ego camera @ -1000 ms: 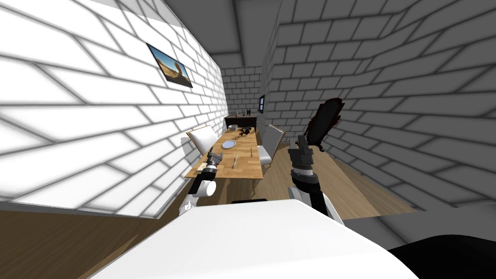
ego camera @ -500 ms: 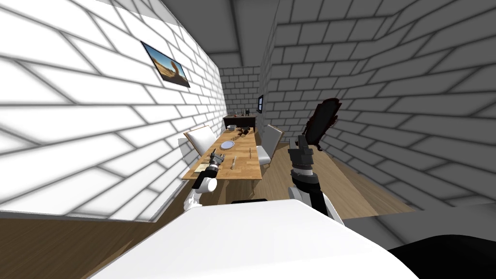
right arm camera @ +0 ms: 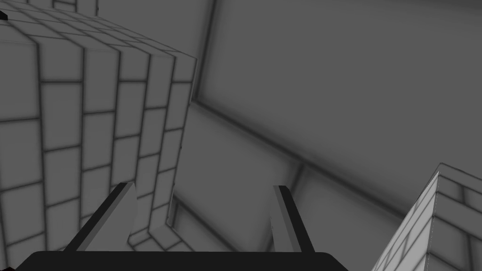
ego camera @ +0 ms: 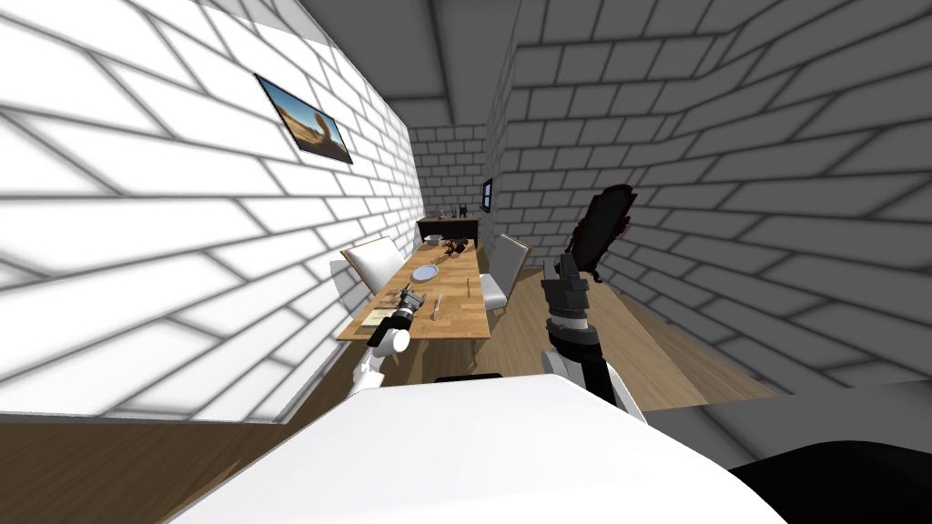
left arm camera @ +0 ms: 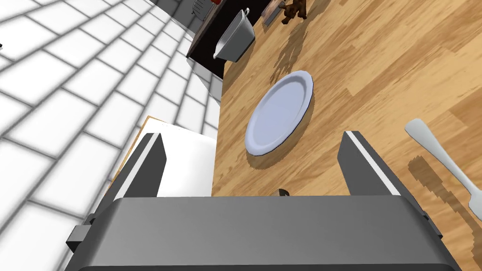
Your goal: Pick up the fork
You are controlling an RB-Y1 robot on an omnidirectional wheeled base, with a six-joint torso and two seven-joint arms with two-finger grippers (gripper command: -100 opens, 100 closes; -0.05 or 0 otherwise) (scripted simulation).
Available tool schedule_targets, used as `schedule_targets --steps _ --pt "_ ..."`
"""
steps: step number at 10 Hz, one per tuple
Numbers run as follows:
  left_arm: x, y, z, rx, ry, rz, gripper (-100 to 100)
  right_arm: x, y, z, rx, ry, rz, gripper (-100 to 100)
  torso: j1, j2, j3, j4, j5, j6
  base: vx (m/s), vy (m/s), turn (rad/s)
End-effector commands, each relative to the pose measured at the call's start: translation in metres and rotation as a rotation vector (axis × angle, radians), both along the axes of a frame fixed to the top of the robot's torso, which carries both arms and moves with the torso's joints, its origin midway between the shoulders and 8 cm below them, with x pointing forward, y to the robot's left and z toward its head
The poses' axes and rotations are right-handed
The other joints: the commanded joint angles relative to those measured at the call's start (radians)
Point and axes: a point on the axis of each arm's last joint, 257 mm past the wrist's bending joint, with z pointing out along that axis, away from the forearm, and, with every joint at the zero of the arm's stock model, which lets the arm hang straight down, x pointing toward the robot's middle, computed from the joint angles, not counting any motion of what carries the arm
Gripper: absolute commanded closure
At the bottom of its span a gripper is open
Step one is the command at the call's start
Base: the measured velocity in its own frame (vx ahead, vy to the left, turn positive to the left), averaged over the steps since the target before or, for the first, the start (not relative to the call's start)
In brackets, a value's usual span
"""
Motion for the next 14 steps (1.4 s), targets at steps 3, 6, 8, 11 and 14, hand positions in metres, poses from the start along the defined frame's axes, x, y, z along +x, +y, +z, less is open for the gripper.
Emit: schedule_targets --steps 3,6,8,11,14 --pt "0.011 0.000 -0.031 -0.049 0.084 -0.010 -100 0.000 0.000 0.000 0.000 0.000 0.000 0 0.000 0.000 0.000 0.000 0.000 0.000 0.010 -0.017 -0.021" --pt "0.024 -0.001 -0.060 -0.111 0.174 -0.022 -100 0.000 0.000 0.000 0.000 0.000 0.000 0 0.000 0.000 0.000 0.000 0.000 0.000 0.014 -0.023 -0.024" --pt "0.030 -0.002 -0.069 -0.140 0.209 -0.029 -100 0.000 0.000 0.000 0.000 0.000 0.000 0 0.000 0.000 0.000 0.000 0.000 0.000 0.012 -0.023 -0.019" --pt "0.029 0.003 -0.103 -0.168 0.295 -0.018 -100 0.000 0.000 0.000 0.000 0.000 0.000 0 0.000 0.000 0.000 0.000 0.000 0.000 0.010 -0.022 -0.012" --pt "0.032 0.004 -0.119 -0.196 0.343 -0.017 -100 0.000 0.000 0.000 0.000 0.000 0.000 0 0.000 0.001 0.000 0.000 0.000 0.000 0.005 -0.016 -0.008"
